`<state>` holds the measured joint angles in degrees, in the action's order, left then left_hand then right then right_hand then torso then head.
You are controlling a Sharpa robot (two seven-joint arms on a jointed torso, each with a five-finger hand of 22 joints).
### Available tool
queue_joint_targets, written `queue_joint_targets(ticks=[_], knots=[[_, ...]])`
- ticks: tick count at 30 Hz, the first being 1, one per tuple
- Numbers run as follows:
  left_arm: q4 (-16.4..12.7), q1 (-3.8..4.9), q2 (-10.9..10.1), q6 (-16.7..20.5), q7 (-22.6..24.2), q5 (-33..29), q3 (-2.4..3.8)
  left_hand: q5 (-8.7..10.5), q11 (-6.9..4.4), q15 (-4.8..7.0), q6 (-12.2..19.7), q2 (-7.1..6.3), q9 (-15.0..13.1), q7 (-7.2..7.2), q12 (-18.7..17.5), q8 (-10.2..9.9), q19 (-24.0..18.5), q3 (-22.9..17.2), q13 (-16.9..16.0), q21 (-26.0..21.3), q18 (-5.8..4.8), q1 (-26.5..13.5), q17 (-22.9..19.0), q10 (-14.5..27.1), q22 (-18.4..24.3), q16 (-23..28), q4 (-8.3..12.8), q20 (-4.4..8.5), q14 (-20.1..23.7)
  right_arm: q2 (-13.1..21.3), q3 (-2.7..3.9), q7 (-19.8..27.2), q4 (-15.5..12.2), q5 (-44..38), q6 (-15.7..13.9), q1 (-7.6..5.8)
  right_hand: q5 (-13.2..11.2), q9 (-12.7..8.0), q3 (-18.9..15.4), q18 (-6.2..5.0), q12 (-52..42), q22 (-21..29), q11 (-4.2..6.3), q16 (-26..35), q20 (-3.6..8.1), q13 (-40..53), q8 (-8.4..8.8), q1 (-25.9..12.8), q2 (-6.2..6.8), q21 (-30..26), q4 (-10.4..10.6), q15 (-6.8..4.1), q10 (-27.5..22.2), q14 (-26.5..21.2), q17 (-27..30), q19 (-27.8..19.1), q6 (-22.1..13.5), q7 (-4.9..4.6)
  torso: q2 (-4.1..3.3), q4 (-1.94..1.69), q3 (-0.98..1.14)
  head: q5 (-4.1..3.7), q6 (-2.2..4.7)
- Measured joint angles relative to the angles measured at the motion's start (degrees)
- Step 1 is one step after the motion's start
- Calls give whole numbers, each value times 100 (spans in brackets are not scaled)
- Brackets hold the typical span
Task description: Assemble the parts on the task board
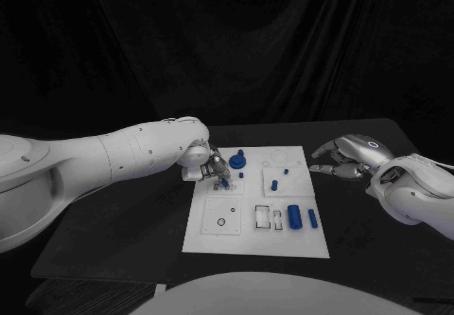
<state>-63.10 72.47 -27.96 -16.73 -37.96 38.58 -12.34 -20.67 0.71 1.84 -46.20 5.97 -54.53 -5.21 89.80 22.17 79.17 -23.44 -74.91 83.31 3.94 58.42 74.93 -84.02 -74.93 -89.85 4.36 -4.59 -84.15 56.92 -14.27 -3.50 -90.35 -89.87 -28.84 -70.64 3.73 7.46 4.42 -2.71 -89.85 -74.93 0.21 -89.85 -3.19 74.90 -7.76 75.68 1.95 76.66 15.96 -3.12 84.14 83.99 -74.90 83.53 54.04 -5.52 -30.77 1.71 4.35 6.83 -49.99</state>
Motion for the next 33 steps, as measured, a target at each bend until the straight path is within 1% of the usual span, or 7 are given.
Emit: queue_joint_targets(ticks=[3, 5, 6, 10, 16, 31, 33], knots=[[-5, 0, -11, 26, 0, 27, 0, 28, 0, 20, -1, 0, -39, 0, 0, -36, 0, -13, 0, 0, 0, 0, 0, 0, -2, 0, -13, 0, 20, 4, 0, 0, 0, 0, 3, 13, 0, 0, 0, 0, 0, 0, 0, 0, 0, 0, 0, 0, 0, 0, 0, 0, 0, 0, 0, 0, 0, 0, -3, 3, -1, 14, 0], [-7, 0, -11, 40, 0, 37, 0, 90, 0, 21, -1, -16, -44, 0, 0, -45, 13, -24, 0, 0, 0, -17, 0, 0, -2, 0, -23, 13, 21, 8, 0, 0, 0, 0, 5, 20, 0, 0, 0, 0, 0, 0, 0, 0, 0, 0, 0, 0, 0, 0, 0, 0, 0, 0, 0, 0, 0, 0, -3, 3, -1, 16, 0], [-7, 0, -11, 49, 0, 45, 0, 109, 0, 21, -20, -23, -74, 18, 0, -66, 21, -54, 0, 0, 0, -24, 0, 0, -2, 0, 7, 20, 21, 9, -1, 0, 0, 0, 6, 22, 0, 0, 0, 0, 0, 0, 0, 0, 0, 0, 0, 0, 0, 0, 0, 0, 0, 0, 0, 0, 0, 0, -3, 3, -1, 18, 0], [-4, 0, -13, 77, 0, 60, 0, 137, 0, 21, -34, -30, -78, 29, 0, -67, 21, -70, 0, 0, 0, -30, 0, 0, -2, 0, -9, 21, 21, 9, -1, -1, 0, 0, 8, 29, 0, 0, 0, 0, 0, 1, 0, 0, 0, 0, 0, 0, 0, 0, 0, 0, 0, 0, 0, 0, 0, 0, -3, 3, 1, 31, 0], [3, -15, -14, 101, 1, 73, -1, 138, 1, 20, -52, -6, -81, 29, 0, -67, 21, -71, 0, 0, 0, -55, -1, 0, -1, 0, -8, 20, 21, 12, -1, -1, 0, 0, 11, 33, 0, 0, 0, 1, 0, 1, 0, 0, 0, 0, 0, 0, 0, 0, 0, 0, 0, 0, 0, 0, 0, 0, -1, 7, 1, 23, 0], [-49, -40, -57, 152, 4, 86, -1, 165, 1, 20, -79, -20, -93, 35, 0, -89, 21, -95, 0, 0, 0, -70, -1, 0, 0, 0, -16, 20, 21, 17, 1, -2, -1, 0, 15, 36, 0, 0, 0, 1, 0, 2, 0, 0, 0, 4, 0, 0, 0, -31, 0, 0, 0, 0, 0, 0, 0, 0, 2, 4, 2, 40, 0], [-57, -52, -65, 163, 5, 87, -1, 165, 1, 20, -81, -20, -93, 34, 0, -125, 21, -94, 0, 0, -1, -70, -1, 0, 0, 0, -16, 20, 21, 17, 1, -2, -1, 0, 15, 38, 0, 0, 0, 0, 0, 2, 0, 0, 0, 4, 0, 0, 0, -34, 0, 0, 0, 0, 0, 0, 0, 0, 1, 1, 2, 33, 0]])
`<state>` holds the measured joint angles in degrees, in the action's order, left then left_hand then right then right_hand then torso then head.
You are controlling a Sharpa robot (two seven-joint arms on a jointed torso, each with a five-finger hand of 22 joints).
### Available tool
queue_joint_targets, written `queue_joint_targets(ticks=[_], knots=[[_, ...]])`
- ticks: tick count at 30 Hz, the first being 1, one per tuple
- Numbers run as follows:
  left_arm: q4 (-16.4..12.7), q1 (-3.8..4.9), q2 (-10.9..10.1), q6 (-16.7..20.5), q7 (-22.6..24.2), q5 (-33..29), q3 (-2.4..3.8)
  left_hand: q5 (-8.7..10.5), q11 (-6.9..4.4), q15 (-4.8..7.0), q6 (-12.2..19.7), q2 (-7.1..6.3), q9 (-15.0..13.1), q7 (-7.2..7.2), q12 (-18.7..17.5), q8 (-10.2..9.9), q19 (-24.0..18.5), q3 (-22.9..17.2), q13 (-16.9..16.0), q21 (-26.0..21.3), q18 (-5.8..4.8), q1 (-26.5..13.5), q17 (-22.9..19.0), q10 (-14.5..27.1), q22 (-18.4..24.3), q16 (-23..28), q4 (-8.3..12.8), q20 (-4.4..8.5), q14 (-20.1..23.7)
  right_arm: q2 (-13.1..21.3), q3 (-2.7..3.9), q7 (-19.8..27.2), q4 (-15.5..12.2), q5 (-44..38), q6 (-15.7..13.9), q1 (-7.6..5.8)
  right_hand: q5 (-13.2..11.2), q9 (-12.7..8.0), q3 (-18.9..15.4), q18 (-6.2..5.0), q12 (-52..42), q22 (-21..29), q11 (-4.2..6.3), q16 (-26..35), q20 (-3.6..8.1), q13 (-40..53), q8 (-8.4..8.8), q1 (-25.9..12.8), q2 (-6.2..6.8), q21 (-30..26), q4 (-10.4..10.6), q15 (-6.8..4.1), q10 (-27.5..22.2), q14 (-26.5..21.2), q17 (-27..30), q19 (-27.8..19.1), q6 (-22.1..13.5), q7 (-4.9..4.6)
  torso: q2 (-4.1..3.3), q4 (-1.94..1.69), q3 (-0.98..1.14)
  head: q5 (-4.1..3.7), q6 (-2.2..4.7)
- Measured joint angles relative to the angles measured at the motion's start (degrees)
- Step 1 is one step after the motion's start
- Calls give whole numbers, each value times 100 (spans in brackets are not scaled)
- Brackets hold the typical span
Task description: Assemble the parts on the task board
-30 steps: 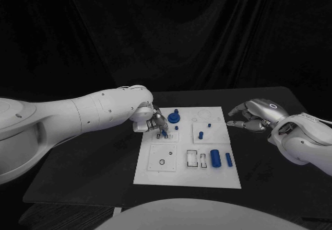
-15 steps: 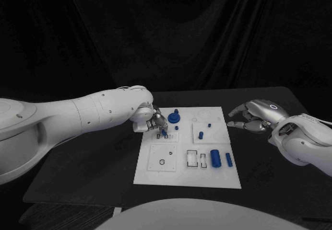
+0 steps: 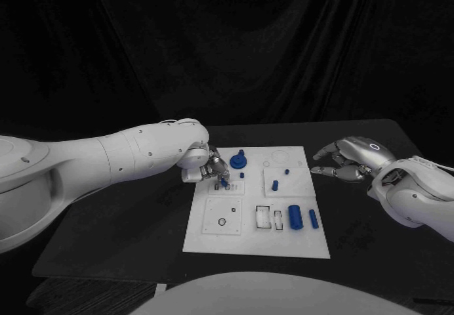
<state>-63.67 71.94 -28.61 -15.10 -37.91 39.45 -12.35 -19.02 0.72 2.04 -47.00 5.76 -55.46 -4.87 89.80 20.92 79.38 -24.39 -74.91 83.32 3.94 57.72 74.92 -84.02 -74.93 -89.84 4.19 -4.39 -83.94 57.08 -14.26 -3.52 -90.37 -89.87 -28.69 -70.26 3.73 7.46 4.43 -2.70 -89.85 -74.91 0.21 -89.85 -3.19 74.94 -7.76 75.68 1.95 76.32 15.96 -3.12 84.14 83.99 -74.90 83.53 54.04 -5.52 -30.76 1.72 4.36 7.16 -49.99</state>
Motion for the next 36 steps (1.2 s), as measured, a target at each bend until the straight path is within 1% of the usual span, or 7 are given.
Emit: queue_joint_targets(ticks=[6, 11, 27, 31, 36], knots=[[-3, -32, -8, 26, 8, 1, 4, 17, 0, 0, -8, 0, 0, -8, 0, -2, 0, 0, 0, 0, 0, 0, 0, 0, 0, 0, 0, 0, 0, 2, 0, 0, 0, 0, 0, 7, 0, 0, 0, 0, 0, 0, 0, 0, 0, -1, 0, 0, 0, 0, 0, 0, 0, 0, 0, 0, 0, 0, 0, -2, 0, -3, 0], [-4, -40, -15, 54, 26, 1, 7, 21, 0, 0, -9, 0, 3, -9, 0, -2, 0, -2, 0, 0, 0, 0, 0, 0, 0, 0, -3, 0, 0, 11, -1, 0, 0, 0, 3, 10, 0, 0, 0, 0, 0, 1, 0, 0, 0, -1, 0, 0, 0, 0, 0, 0, 0, 0, 0, 0, 0, 0, 0, 4, -1, 1, 0], [-1, -55, 17, 145, 100, 1, 11, 22, 1, 0, 5, -1, 10, 4, 0, -8, 0, -14, 0, 0, 0, -46, 0, 0, 1, 0, -17, 0, 0, 26, 0, -1, -3, 0, 17, 15, 0, 0, 0, 0, 0, -4, 0, 0, 0, -2, 0, 0, 0, 0, 0, 0, 0, 0, 0, 0, 0, 0, -6, 4, -1, -3, 0], [-28, -58, 17, 151, 103, 2, 11, 55, 1, 0, 6, -8, 21, 3, 0, -8, 0, -14, 0, 0, 0, -53, -1, 0, 1, 0, -17, -1, 0, 31, 0, -2, -3, 0, 23, 16, 0, 0, 0, 0, 0, -3, 0, 0, 0, -2, 0, 0, 0, 0, 0, 0, 0, 0, 0, 0, 0, 0, -6, 3, -1, -3, 0], [-48, -61, 16, 150, 101, 2, 11, 55, 1, -1, 14, -8, 21, -5, 0, -10, 0, -14, 0, 0, 0, -53, -1, 0, 1, 0, -17, -1, 0, 35, 0, -2, -3, 0, 32, 16, 0, 0, 0, 0, 0, -3, 0, 0, 0, -2, 0, 0, 0, 0, 0, 0, 0, 0, 0, 0, 0, 0, -5, 0, -1, 12, 0]])
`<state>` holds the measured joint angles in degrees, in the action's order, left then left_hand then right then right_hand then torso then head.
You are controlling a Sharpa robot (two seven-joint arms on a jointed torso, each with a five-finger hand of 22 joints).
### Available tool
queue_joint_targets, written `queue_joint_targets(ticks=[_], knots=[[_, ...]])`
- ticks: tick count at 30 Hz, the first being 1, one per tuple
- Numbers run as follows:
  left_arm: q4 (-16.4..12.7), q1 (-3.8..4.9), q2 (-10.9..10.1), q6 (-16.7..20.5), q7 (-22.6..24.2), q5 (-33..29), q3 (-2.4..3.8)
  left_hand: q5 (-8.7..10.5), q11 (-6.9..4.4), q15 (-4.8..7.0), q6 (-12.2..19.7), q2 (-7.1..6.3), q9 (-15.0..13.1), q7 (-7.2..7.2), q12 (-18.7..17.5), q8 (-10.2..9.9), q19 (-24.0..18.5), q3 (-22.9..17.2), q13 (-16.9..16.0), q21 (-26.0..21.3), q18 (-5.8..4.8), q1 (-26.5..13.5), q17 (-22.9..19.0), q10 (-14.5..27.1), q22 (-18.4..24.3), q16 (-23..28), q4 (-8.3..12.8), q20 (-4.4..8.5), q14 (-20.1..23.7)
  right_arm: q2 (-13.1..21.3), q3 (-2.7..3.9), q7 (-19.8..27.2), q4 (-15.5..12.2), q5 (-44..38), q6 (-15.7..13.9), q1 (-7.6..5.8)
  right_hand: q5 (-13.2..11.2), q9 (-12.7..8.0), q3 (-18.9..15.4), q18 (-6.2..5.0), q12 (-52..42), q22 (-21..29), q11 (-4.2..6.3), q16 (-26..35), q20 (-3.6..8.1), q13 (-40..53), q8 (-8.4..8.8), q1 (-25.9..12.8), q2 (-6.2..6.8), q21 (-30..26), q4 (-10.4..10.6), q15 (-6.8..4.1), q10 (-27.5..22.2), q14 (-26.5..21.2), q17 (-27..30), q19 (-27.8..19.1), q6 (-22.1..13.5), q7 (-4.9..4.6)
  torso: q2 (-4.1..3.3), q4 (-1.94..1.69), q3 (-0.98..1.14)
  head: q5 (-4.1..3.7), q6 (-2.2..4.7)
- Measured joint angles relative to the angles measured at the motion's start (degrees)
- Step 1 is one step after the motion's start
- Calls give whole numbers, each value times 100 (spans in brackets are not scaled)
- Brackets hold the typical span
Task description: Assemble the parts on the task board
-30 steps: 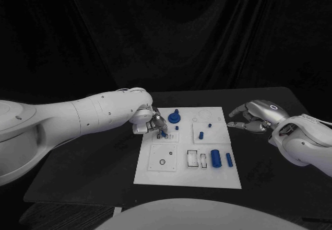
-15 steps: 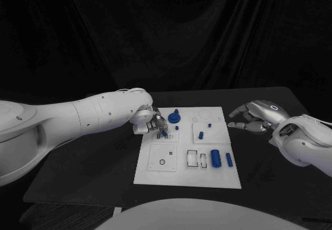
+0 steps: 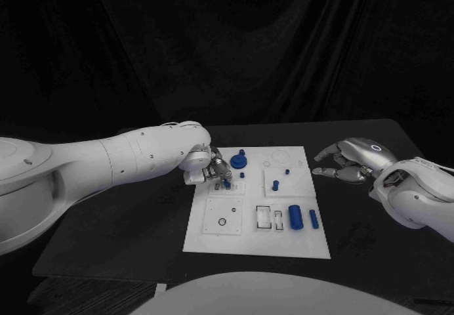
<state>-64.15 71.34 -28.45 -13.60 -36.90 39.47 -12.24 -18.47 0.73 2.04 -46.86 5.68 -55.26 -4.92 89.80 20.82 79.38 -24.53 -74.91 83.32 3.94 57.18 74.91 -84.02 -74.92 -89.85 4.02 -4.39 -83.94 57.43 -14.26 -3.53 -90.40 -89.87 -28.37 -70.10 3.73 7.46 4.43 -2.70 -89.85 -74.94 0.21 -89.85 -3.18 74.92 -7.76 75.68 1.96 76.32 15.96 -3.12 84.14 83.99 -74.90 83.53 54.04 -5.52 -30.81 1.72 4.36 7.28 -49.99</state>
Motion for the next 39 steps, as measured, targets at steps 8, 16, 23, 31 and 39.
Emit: queue_joint_targets(ticks=[8, 16, 23, 31, 39], knots=[[-33, -7, -29, -9, -13, 0, -1, 0, 0, 0, 0, 0, -1, -1, 0, -20, 0, 0, 0, 0, 0, 0, 0, 0, 0, 0, 0, 0, 0, 2, -2, -1, -4, 0, 14, 1, 0, 0, -16, 0, 0, 1, 0, 0, 0, 0, 0, 0, 0, -23, -16, 0, 0, 0, 0, 0, 21, 21, 7, 5, 0, 7, 0], [-86, -9, -73, -20, -26, 0, -2, 1, 0, 0, -3, 0, -2, 1, 0, -21, 0, -15, 0, 0, 0, 0, 0, 0, 0, 0, -16, 0, 0, 4, 0, -5, -6, 0, 29, 2, 0, 0, -16, 0, 0, 1, 0, 0, 0, -1, 0, 0, 0, -23, -16, 0, 0, 0, 0, 0, 20, 21, 6, 9, -3, 7, 0], [-116, -13, -107, -36, -40, -1, -2, 5, 0, 0, -12, -15, -4, 10, 0, -42, 0, -15, 0, -17, 0, -15, 0, 0, 1, 0, -16, 0, 0, 0, 0, -8, -6, 0, 39, 6, 0, 0, -16, 0, 0, 2, 0, 0, 0, -1, 0, 0, 0, -23, -16, 0, 0, 0, 0, 0, 20, 20, 5, 7, -3, 23, 0], [-135, -19, -116, -40, -42, -2, -2, 11, 0, 0, -12, -15, -5, 10, 0, -54, 0, -15, 0, -24, 0, -15, 0, 0, 1, 0, -16, 0, 0, -3, -2, -13, -3, 0, 49, 10, 0, 0, -16, 0, 0, 2, 0, 0, 0, -1, 0, 0, 0, -23, -16, 0, 0, 0, 0, 0, 20, 20, 3, 5, -3, 35, 0], [-140, -19, -122, -39, -42, -2, 0, 11, 0, 0, -12, -15, -6, 9, 0, -64, 0, -14, 0, -24, 0, -15, 0, 0, 1, 0, -17, 0, 0, -5, -1, -16, -1, 0, 62, 14, 0, 0, -16, 0, 0, 2, 0, 0, 0, -1, 0, 0, 0, -23, -16, 0, 0, 0, 0, 0, 20, 20, 2, 7, -3, 42, 0]])
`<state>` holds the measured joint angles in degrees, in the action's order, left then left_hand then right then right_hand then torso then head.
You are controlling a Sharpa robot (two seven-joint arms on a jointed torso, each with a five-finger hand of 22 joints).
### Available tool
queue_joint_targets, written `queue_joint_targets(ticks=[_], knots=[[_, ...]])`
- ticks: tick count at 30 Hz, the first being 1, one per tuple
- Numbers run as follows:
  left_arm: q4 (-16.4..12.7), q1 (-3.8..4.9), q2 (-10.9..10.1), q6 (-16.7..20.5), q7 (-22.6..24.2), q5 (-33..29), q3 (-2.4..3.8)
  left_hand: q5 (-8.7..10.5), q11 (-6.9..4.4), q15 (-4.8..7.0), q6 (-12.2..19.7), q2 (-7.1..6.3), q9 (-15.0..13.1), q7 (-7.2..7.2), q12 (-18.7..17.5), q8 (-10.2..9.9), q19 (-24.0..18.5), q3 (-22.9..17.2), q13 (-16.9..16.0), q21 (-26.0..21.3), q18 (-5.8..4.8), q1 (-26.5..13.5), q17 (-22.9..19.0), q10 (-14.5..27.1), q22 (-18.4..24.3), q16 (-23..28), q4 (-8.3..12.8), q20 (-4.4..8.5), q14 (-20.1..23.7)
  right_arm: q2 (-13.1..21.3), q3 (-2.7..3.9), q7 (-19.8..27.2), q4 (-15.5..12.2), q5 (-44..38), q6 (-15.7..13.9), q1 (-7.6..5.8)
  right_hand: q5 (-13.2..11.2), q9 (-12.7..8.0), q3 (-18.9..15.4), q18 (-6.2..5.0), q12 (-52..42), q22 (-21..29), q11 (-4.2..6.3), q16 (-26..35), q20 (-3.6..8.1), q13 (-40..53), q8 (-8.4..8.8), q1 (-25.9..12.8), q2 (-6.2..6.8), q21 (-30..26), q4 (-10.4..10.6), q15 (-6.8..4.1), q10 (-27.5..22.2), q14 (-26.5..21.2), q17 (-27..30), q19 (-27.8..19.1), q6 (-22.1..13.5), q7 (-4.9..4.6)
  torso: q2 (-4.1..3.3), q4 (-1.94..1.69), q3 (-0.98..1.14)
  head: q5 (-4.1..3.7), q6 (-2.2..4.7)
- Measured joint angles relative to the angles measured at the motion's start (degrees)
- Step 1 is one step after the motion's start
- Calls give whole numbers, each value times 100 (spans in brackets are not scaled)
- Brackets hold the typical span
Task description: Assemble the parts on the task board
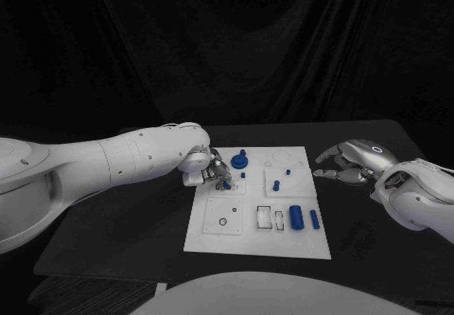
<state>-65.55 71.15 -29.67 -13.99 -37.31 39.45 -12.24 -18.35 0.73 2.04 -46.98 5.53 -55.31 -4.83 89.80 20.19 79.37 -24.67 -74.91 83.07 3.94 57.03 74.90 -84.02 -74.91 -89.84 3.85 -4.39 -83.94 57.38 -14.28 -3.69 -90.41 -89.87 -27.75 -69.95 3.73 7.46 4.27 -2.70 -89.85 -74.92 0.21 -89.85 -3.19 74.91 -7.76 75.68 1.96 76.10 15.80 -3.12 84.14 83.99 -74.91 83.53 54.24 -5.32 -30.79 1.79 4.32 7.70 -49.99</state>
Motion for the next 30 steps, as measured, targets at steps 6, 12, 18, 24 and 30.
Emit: queue_joint_targets(ticks=[6, 12, 18, 24, 30], knots=[[1, 0, 0, 0, 2, 0, -1, 228, 0, 0, 0, 24, -1, -1, 0, -1, 0, -8, 0, -24, 0, -24, 0, 0, 0, 0, -43, 0, 0, 0, 2, -3, 2, 0, 9, 3, 0, 0, 0, 0, 0, 0, 0, 0, 0, 0, 0, 0, 0, 0, 0, 0, 0, 0, 0, 0, 0, 0, 1, 2, 0, 6, 0], [34, -5, 17, -6, 3, 2, -2, 778, 39, -16, 42, -27, 125, -42, 0, -341, -87, 223, 0, -105, 1, -192, 0, 1, 0, 0, -335, -44, -9, -8, 1, -5, 3, 0, 17, 6, 0, 0, 0, 0, 0, 1, 0, 0, 0, 0, 0, 0, 0, 0, 0, 0, 0, 0, 0, 0, 0, 0, 2, 6, -1, 7, 0], [52, -14, 28, -42, 9, 47, 9, 1137, 123, -103, -24, -158, 488, -161, 0, -781, -154, 646, 0, -178, 1, -322, 2, -1, 0, 0, -702, -111, -1, -7, 0, -8, 3, 0, 33, 8, 0, 0, 0, 0, 0, 1, 0, 0, 0, 0, 23, 0, 0, 0, 0, 0, 0, 0, 0, 0, 0, 0, 2, 7, -1, -7, 0], [50, -27, 33, -80, 52, 172, 20, 1306, 123, -103, -64, -211, 569, -183, 0, -882, -154, 889, 0, -177, 1, -375, 4, -1, 1, 0, -866, -111, -1, -5, 0, -10, 3, 0, 48, 11, 0, 0, 0, 0, 0, 1, 0, 0, 0, 0, 23, 0, 0, 0, 0, 0, 0, 0, 0, 0, 0, 0, 5, 6, 0, -29, 0], [56, -37, 33, -93, 93, 258, 22, 1432, 123, -103, -158, -209, 584, -170, 0, -926, -154, 1067, 0, -177, 0, -437, 4, -1, 0, 0, -986, -111, -1, -5, 2, -12, 3, 0, 61, 14, 0, 0, 0, 0, 0, 1, 0, 0, 0, 0, 23, 0, 0, 0, 0, 0, 0, 0, 0, 0, 0, 0, 5, 3, 0, -29, 0]])
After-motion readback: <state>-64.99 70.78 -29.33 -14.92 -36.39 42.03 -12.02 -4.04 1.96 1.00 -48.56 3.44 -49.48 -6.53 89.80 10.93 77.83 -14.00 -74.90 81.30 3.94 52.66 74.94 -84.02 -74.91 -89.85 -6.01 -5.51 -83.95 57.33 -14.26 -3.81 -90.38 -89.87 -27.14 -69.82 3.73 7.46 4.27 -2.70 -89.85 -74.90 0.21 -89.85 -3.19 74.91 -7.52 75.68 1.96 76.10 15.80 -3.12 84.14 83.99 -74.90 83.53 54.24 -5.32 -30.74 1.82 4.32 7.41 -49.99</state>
